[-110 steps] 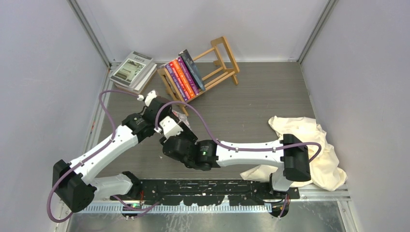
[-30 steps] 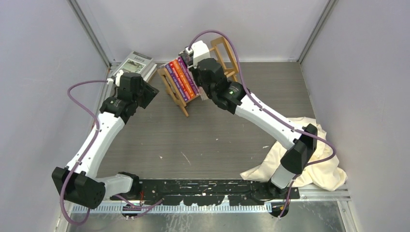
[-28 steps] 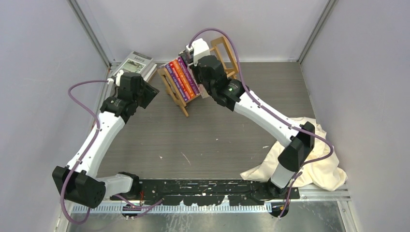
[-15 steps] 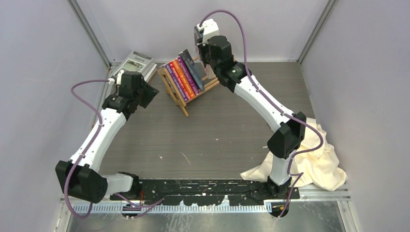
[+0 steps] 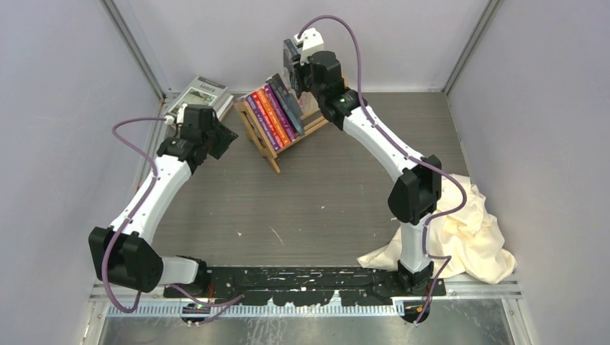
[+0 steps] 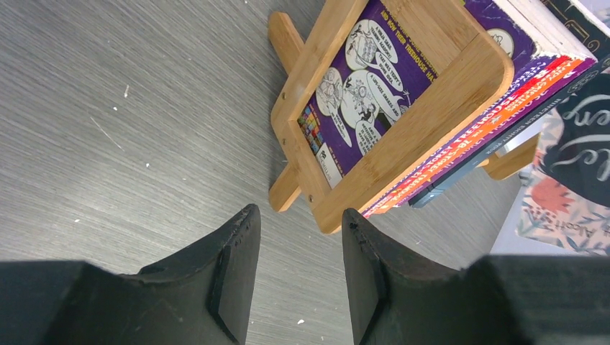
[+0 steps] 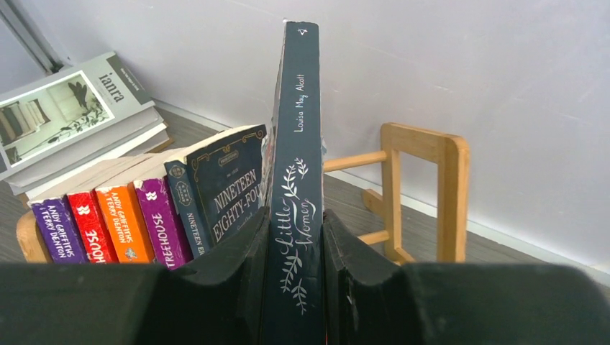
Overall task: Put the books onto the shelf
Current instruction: Place the book on the shelf.
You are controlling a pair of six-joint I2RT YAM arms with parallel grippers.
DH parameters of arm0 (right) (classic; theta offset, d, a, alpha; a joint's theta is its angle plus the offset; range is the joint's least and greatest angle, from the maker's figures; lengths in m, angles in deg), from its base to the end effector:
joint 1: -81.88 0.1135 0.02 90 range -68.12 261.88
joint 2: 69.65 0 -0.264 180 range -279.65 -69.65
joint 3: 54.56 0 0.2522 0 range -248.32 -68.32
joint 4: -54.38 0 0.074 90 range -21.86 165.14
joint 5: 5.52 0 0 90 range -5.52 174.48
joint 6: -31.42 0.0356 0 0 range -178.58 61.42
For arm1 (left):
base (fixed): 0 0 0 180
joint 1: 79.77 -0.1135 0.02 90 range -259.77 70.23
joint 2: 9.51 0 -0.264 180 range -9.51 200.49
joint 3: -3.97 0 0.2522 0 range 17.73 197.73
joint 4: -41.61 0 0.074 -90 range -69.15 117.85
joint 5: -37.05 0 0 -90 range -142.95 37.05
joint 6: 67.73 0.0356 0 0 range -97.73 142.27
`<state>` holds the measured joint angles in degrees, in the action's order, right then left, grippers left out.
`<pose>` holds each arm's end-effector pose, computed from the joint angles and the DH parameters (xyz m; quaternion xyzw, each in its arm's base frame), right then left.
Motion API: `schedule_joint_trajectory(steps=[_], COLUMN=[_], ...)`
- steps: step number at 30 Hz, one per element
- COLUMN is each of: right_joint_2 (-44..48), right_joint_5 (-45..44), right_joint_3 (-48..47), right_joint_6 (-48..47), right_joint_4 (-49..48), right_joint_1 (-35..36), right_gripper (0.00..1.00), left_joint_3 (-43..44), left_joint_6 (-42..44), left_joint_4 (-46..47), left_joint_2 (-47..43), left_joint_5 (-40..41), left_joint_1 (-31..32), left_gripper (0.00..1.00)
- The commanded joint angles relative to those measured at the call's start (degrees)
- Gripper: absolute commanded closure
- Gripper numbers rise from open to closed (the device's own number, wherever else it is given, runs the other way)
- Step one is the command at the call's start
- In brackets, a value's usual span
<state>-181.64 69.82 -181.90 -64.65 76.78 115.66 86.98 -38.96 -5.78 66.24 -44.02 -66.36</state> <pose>0.3954 0.2537 0.4117 -0.1738 0.7274 0.0645 0.6607 0.2821 -0.0616 0.3309 -0.3964 0.8132 -0.1987 0.3771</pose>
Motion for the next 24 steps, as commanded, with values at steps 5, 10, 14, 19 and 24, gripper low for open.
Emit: schedule_joint_trajectory(steps=[5, 10, 14, 19, 24], right_joint_2=[-1.8, -3.8, -4.6, -5.5, -5.2], right_joint_5=[5.7, 8.3, 10.2, 12.0, 12.8], right_joint_3=[-1.9, 0.5, 3.1, 6.9, 12.9], right_joint_6=[1.2, 1.0, 1.1, 1.4, 2.0], right_joint_4=[-15.6, -20.4, -23.8, -28.0, -32.6], right_joint_1=[-1.3, -2.2, -2.8, -3.2, -3.3], right_gripper=[0.99, 0.99, 0.99, 0.99, 0.99], left_joint_3=[-2.0, -3.4, -5.4, -7.4, -9.0], left_joint_6=[-0.5, -0.3, -0.4, -0.6, -1.0], left_joint_4=[5.7, 7.9, 10.0, 12.8, 15.5], left_joint_2=[0.6, 0.6, 0.5, 0.6, 0.8], left_joint_5=[-0.6, -0.1, 0.4, 0.9, 1.3], left_joint_1=[-0.7, -0.8, -0.7, -0.7, -0.7], left_gripper=[0.54, 0.55, 0.55, 0.55, 0.56])
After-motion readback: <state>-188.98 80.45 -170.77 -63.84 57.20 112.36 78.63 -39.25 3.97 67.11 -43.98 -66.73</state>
